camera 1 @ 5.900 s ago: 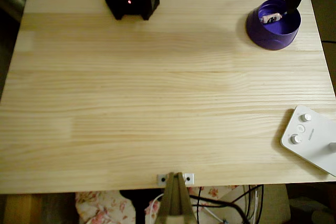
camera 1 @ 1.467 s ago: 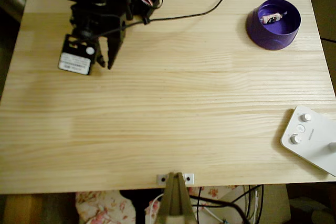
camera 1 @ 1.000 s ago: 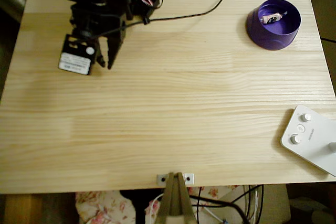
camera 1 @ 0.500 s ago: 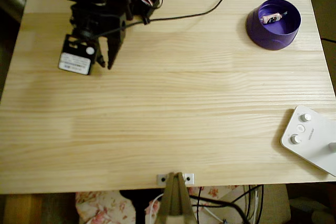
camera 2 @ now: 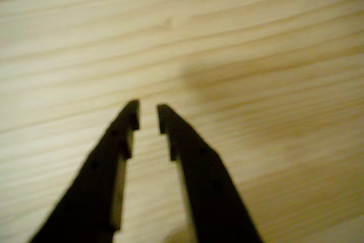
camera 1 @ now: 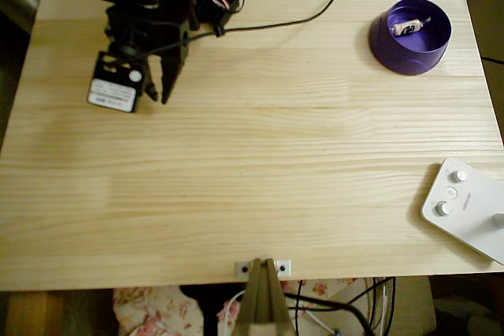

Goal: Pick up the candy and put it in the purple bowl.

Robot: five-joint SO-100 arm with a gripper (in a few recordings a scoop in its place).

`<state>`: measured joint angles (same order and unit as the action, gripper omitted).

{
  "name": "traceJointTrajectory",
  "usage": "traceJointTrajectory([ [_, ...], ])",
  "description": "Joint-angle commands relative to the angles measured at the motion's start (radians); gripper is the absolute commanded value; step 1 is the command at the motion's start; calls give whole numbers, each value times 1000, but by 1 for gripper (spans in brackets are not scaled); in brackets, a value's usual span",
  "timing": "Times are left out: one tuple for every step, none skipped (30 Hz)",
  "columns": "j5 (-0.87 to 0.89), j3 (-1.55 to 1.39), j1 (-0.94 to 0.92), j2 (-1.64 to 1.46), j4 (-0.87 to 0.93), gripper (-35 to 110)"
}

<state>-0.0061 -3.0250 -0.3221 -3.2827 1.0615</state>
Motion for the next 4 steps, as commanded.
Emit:
traceJointTrajectory([
  [5, 20, -14, -17, 14, 3],
  [5, 20, -14, -17, 14, 3],
  [5, 20, -14, -17, 14, 3],
  [5, 20, -14, -17, 14, 3],
])
